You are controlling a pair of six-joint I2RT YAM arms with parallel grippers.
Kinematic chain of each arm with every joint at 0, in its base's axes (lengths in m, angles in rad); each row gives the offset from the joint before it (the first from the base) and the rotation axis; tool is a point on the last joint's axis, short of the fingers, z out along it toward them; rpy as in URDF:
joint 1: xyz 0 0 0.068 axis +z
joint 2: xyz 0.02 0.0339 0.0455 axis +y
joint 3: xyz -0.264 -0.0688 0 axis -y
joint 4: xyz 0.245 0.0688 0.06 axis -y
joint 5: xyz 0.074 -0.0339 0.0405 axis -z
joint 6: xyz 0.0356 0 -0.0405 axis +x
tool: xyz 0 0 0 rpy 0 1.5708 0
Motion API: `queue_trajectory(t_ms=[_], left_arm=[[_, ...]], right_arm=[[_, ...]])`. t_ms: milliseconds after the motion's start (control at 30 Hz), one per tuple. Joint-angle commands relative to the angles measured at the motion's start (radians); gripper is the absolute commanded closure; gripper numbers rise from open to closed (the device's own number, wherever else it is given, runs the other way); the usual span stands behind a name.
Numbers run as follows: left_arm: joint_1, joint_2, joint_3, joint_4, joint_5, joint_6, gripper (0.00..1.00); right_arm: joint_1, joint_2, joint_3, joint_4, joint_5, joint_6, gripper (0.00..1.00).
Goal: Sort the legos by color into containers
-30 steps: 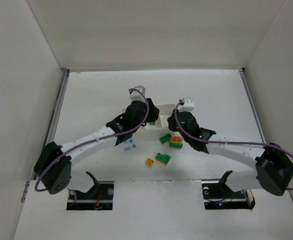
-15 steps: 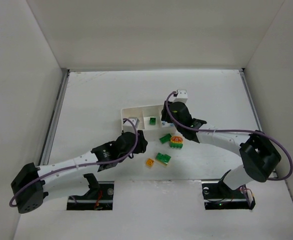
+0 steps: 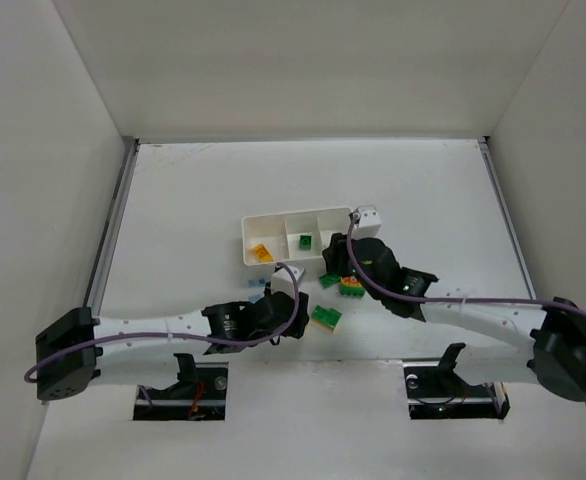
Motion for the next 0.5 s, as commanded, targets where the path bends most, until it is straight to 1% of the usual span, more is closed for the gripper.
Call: queue_trajectory(t_ms=[0, 100, 233, 467], left_arm=[[-0.022, 0.016, -0.017, 0.002, -0.025, 0.014, 0.54], [-0.026, 0.05, -0.013, -0.007, -0.017, 0.01, 0.54], [-0.042, 0.097, -0.016, -0.005, -0.025, 0.007, 0.54], [-0.031, 0.18, -0.007, 0.018, -0.059, 0.011, 0.54]], right_arm=[[0.055, -0.094, -0.06, -0.054, -0.003, 0.019, 0.44], [0.116, -0.149, -0.091, -0.132, -0.026, 0.045, 0.39], [0.196, -0.177, -0.115, -0.225, -0.018, 0.094, 0.34], [0.254, -0.184, -0.149, -0.309, -0.027, 0.16, 0.32]])
